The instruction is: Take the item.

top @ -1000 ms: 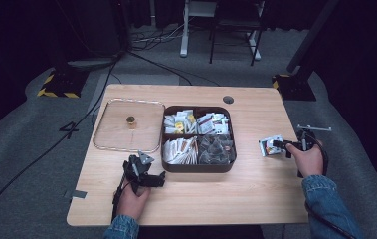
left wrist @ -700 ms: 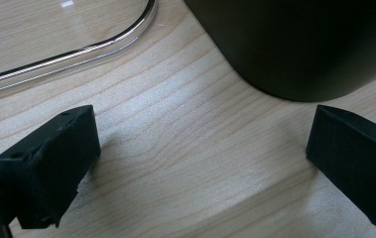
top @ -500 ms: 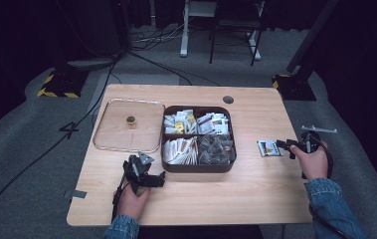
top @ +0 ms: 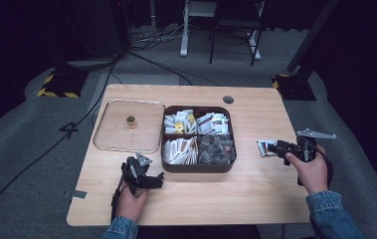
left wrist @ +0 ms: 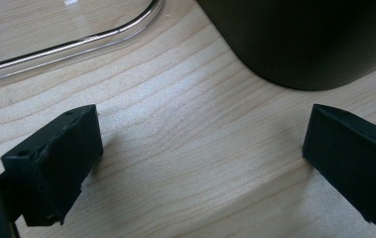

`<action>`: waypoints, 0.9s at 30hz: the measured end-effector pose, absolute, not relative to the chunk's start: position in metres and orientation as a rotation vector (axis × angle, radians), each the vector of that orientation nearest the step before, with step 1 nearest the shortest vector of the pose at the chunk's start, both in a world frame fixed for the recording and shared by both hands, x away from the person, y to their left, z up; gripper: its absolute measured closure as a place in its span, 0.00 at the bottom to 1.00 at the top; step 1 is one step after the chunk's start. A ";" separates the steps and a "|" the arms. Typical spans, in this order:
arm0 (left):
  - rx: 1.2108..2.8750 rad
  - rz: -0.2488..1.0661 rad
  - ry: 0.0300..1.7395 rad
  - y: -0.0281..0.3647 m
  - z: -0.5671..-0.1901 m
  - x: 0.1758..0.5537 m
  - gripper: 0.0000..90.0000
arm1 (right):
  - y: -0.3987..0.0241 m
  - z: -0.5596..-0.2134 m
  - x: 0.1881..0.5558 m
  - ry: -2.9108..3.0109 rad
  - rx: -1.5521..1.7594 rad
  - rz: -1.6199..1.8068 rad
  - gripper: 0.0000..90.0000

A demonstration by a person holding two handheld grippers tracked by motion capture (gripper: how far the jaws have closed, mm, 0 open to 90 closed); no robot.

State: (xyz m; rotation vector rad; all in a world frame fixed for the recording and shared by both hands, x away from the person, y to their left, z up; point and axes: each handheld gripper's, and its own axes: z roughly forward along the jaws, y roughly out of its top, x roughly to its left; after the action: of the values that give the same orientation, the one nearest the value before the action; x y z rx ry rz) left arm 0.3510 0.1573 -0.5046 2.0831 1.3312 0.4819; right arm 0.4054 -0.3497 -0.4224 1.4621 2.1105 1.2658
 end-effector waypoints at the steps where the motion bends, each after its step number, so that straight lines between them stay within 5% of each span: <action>1: 2.082 0.479 1.328 0.158 -0.505 0.351 0.03 | -0.347 -0.421 0.403 2.119 1.444 1.266 0.48; 13: 2.093 0.467 1.300 0.160 -0.505 0.352 0.02 | -0.320 -0.418 0.372 2.217 1.257 1.213 0.45; 27: 2.102 0.460 1.289 0.160 -0.505 0.353 0.02 | -0.285 -0.452 0.346 2.287 1.180 1.234 0.45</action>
State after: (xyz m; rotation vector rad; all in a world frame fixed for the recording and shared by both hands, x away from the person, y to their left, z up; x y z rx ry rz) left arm 0.3530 0.1600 -0.5050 2.1016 1.2892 0.4597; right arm 0.3456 -0.2854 -0.4521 1.1796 2.2871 1.2339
